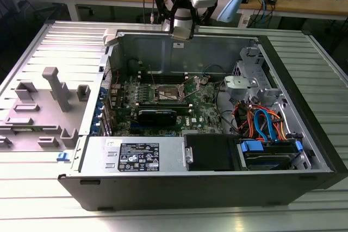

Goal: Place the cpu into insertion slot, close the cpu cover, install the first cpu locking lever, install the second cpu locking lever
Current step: 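Place the cpu into insertion slot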

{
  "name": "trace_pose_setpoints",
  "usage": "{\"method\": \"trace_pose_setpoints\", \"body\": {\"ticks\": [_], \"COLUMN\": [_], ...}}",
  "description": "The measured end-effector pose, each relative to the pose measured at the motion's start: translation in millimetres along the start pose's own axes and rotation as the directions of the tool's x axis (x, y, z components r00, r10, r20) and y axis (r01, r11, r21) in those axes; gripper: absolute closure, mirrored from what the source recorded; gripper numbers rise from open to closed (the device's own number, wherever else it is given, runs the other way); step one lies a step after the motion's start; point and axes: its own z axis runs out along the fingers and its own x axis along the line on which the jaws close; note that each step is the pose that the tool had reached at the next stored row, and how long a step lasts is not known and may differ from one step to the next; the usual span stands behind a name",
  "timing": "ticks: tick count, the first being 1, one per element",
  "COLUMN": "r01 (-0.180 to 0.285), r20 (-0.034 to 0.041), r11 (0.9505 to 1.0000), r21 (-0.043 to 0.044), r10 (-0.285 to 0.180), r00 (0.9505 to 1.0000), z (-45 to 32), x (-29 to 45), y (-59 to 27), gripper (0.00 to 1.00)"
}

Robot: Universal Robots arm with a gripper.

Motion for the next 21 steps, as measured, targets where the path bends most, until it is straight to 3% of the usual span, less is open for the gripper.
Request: {"method": "trace_pose_setpoints", "body": {"ticks": [7,13,21], "r01": [-0.006,-0.084,-0.092], "r20": [0.0009,0.0076,0.0083], "r11": [1.0,0.9965,0.9958], "r21": [0.0005,-0.0007,-0.0011], "r10": [0.006,0.084,0.092], "r00": [1.0,0.9965,0.9958], "z": [1.2,2.9,3.0], "x": [-2.4,-2.6,-2.5], "y": [-9.7,-10.3,-10.3], "gripper": [0.45,0.45,0.45]}}
